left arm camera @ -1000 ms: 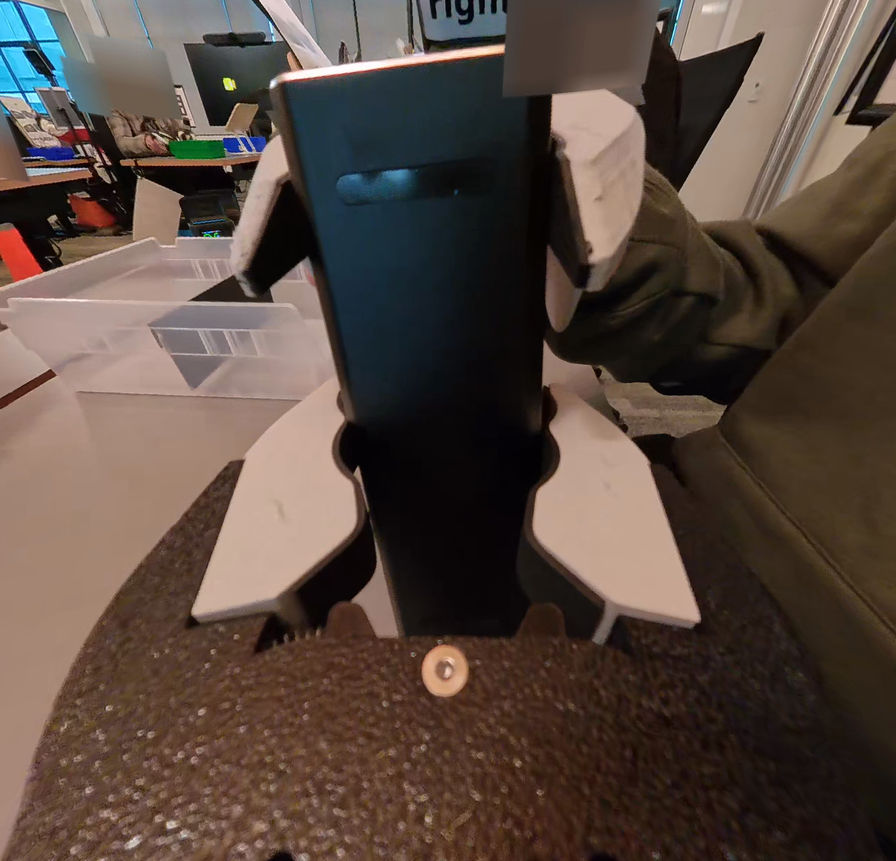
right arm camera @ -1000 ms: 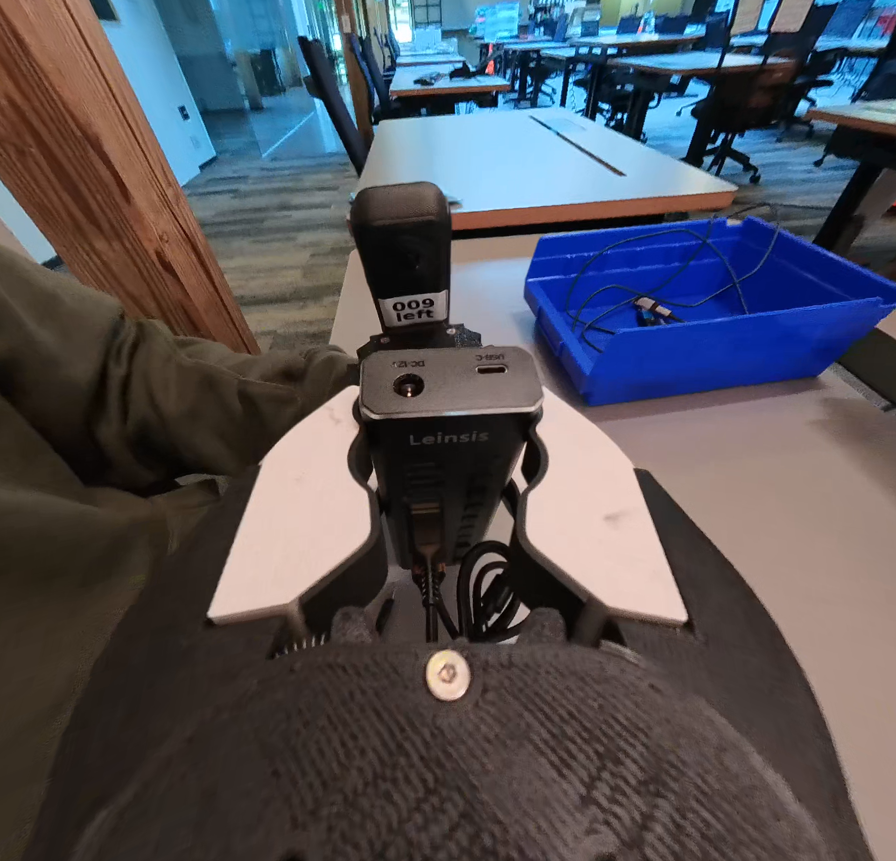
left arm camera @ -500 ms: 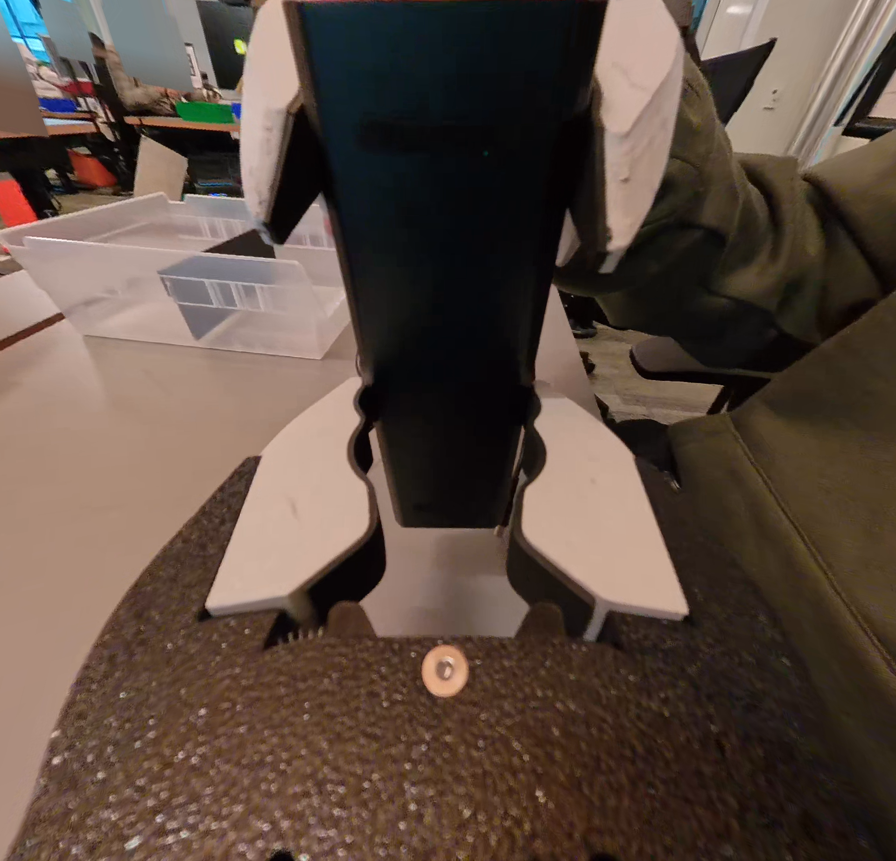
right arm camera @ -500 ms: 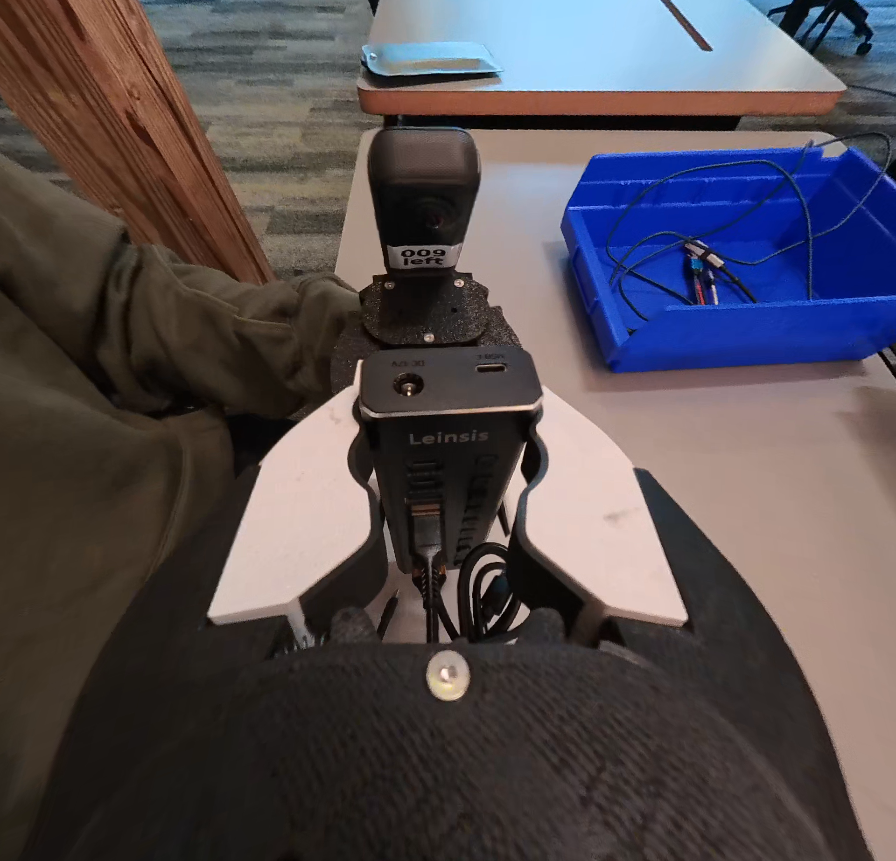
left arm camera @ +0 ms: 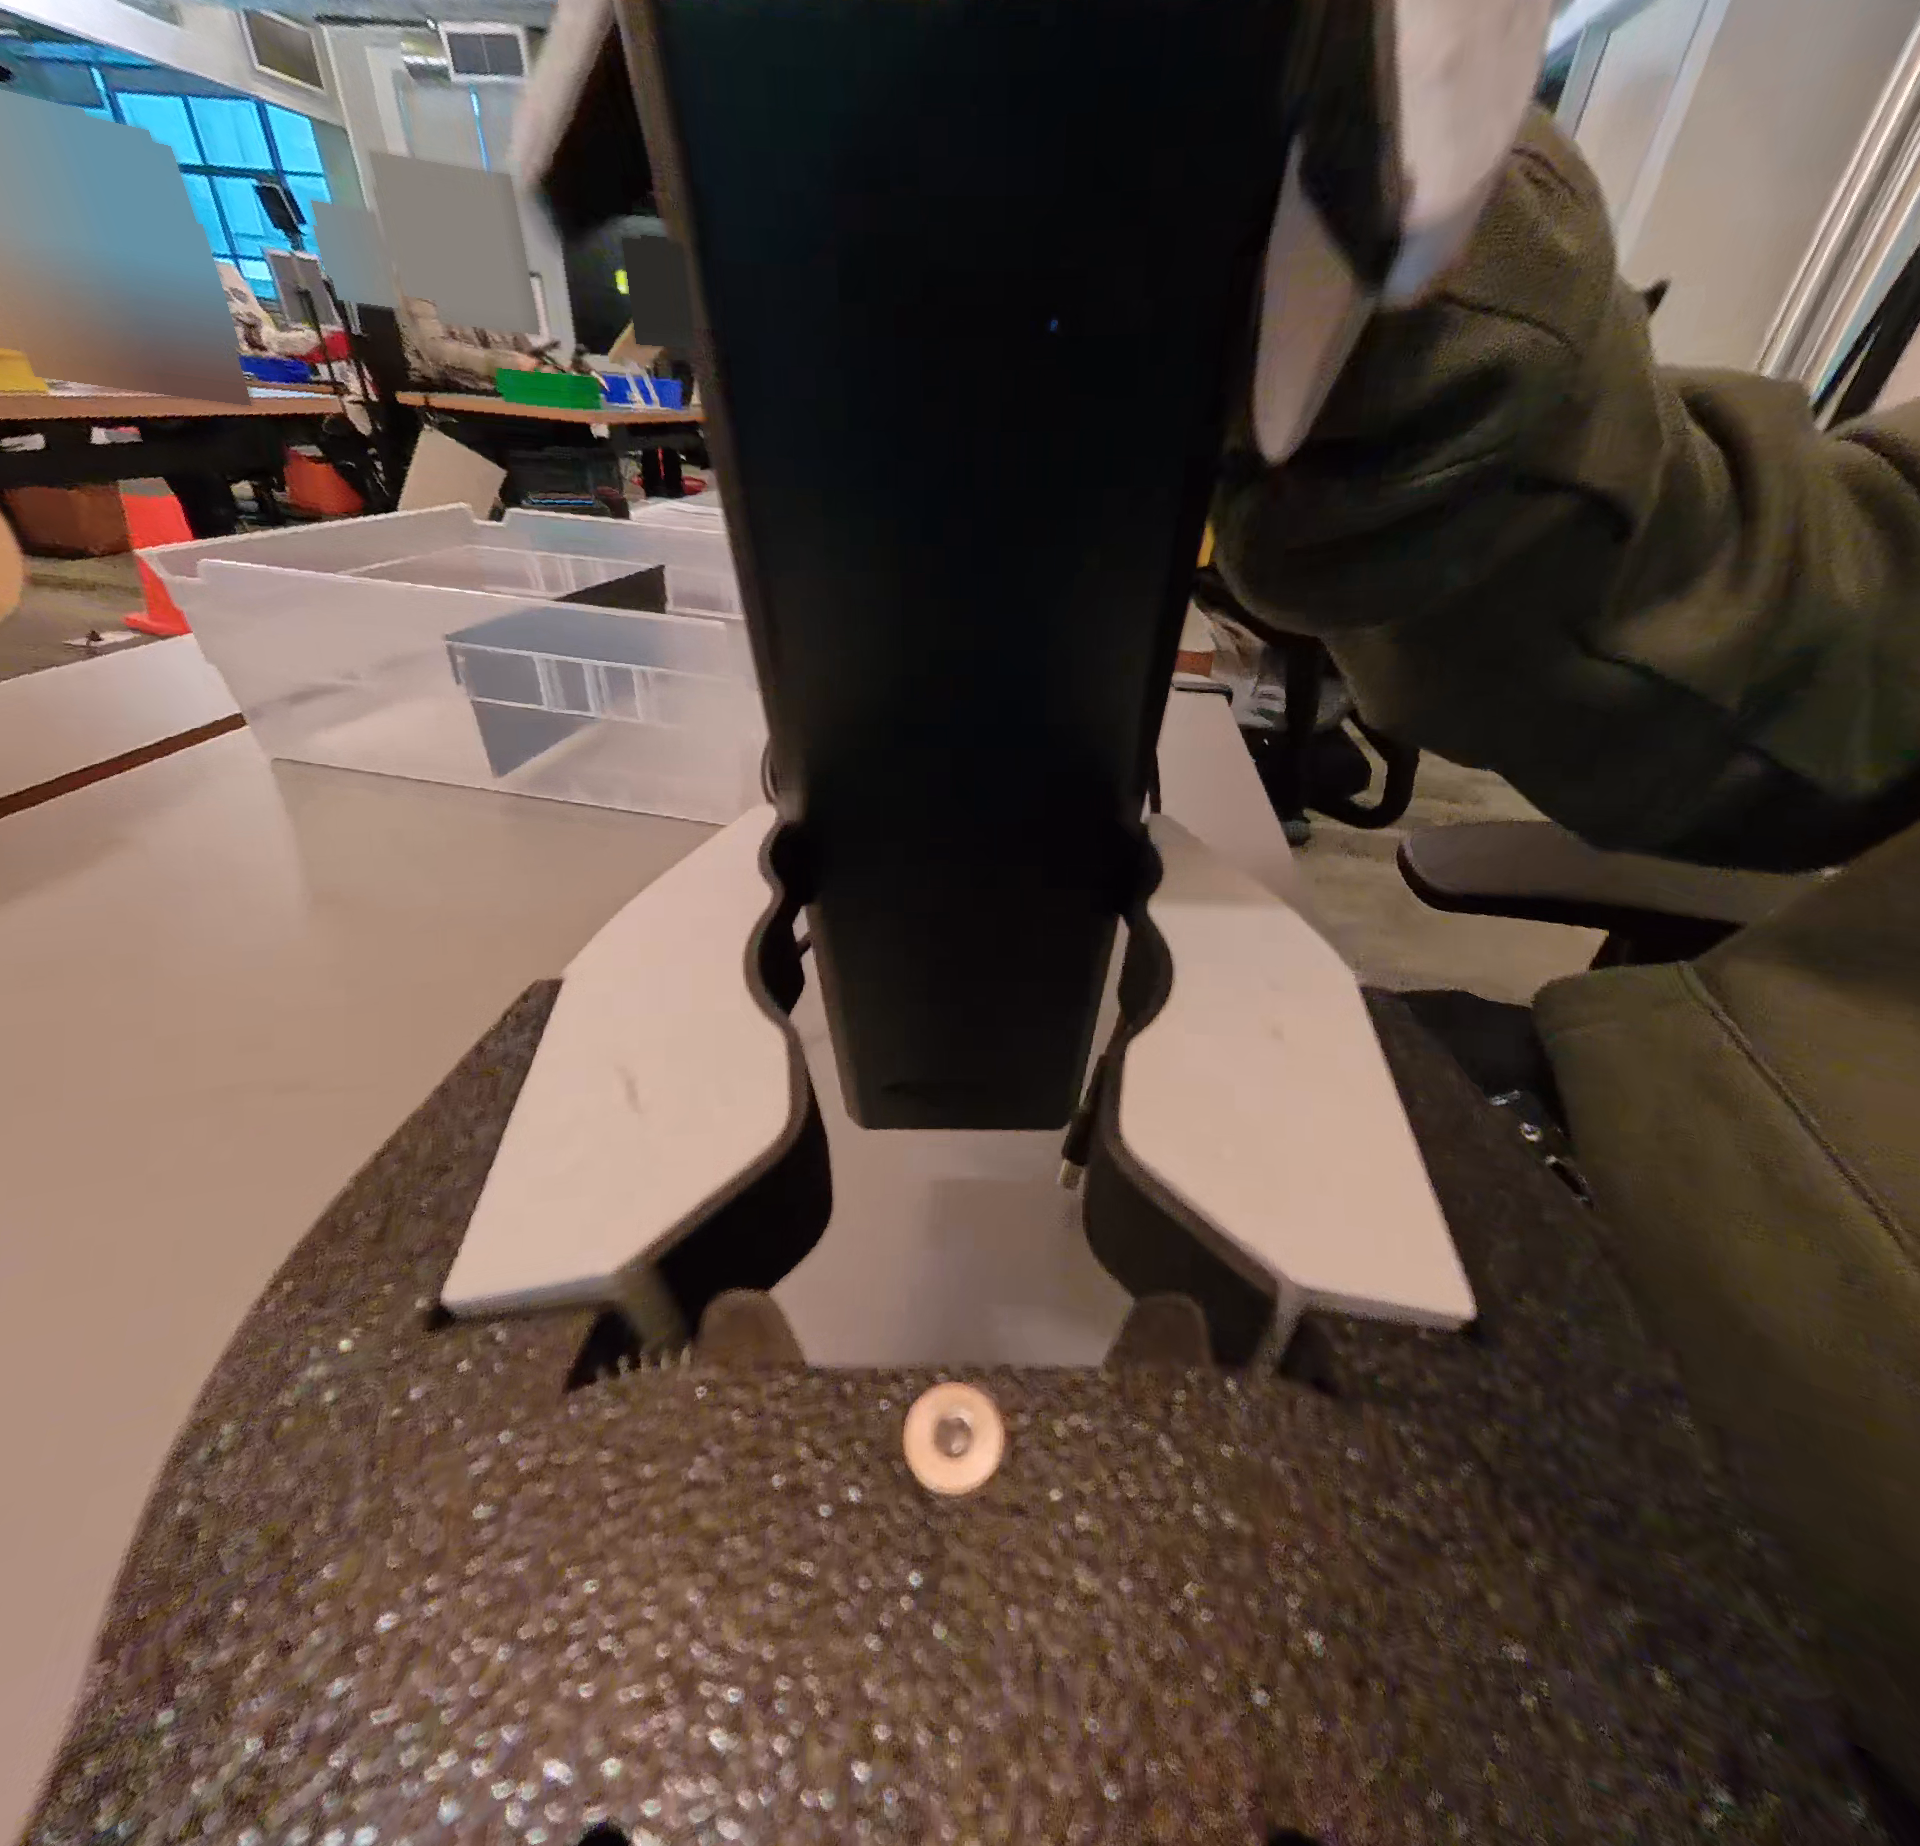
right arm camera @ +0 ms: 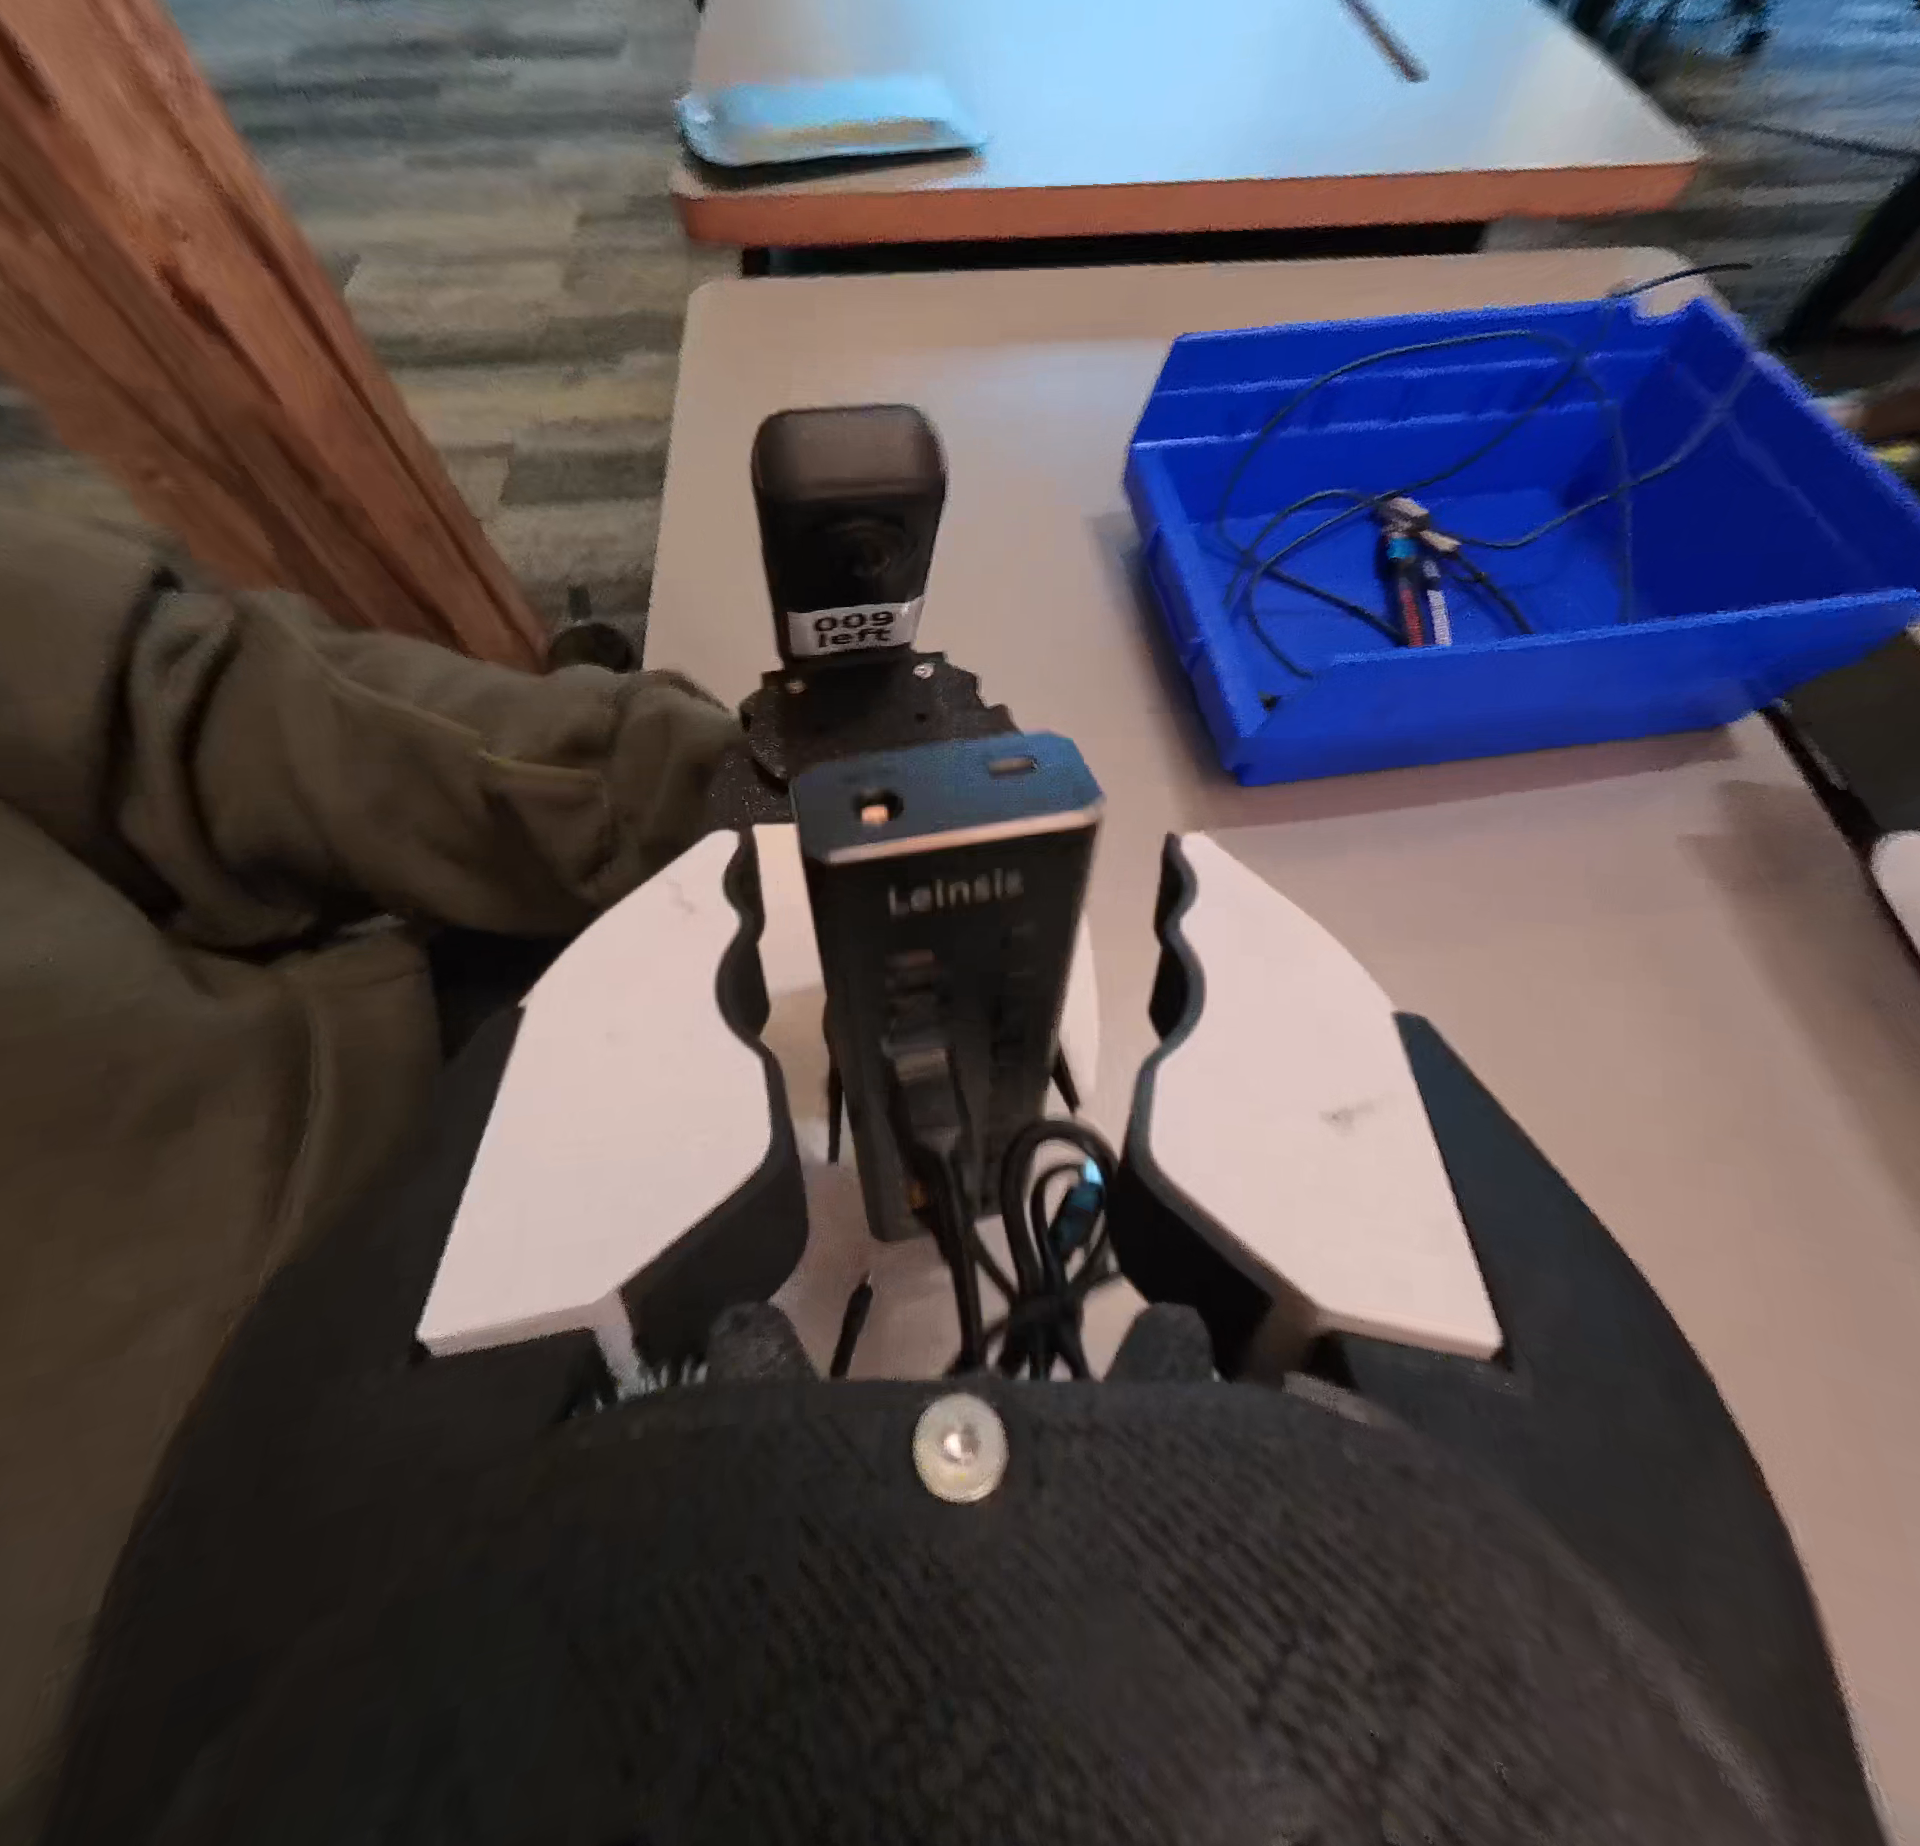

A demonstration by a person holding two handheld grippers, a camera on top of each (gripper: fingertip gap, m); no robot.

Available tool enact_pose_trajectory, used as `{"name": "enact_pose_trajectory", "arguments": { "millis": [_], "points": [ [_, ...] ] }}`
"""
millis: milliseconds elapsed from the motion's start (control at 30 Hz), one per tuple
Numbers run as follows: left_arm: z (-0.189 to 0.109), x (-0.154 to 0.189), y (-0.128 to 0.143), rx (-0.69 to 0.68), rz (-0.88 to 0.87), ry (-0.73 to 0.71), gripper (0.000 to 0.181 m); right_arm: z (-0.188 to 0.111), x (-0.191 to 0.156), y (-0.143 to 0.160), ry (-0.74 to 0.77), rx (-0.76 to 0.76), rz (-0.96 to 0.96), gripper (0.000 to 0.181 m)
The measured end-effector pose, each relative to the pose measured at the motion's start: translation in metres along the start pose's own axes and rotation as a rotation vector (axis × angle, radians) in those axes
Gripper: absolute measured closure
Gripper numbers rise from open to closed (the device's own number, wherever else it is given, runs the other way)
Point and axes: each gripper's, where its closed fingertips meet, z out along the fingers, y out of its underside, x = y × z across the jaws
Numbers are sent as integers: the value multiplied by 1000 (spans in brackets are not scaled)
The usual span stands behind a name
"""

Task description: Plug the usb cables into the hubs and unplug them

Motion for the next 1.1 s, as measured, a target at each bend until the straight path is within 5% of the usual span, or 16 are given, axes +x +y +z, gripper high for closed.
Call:
{"name": "enact_pose_trajectory", "arguments": {
  "millis": [167, 433, 533, 733, 1100],
  "points": [
    [-10, -4, -7, 70, -18, 10, 123, -38, 4, 19, 119, -53, 10, 119],
    [-4, 3, -2, 47, 49, 64, 122, -17, -19, 55, 24, -205, -42, 154],
    [-1, 4, 1, 35, 58, 80, 122, -14, -17, 56, 28, -175, -34, 181],
    [3, 0, 10, 17, 43, 76, 122, -15, -16, 69, 20, -183, 13, 164],
    [1, 3, 7, 46, 55, 101, 123, -17, -9, 80, 54, -168, -38, 173]
  ]
}}
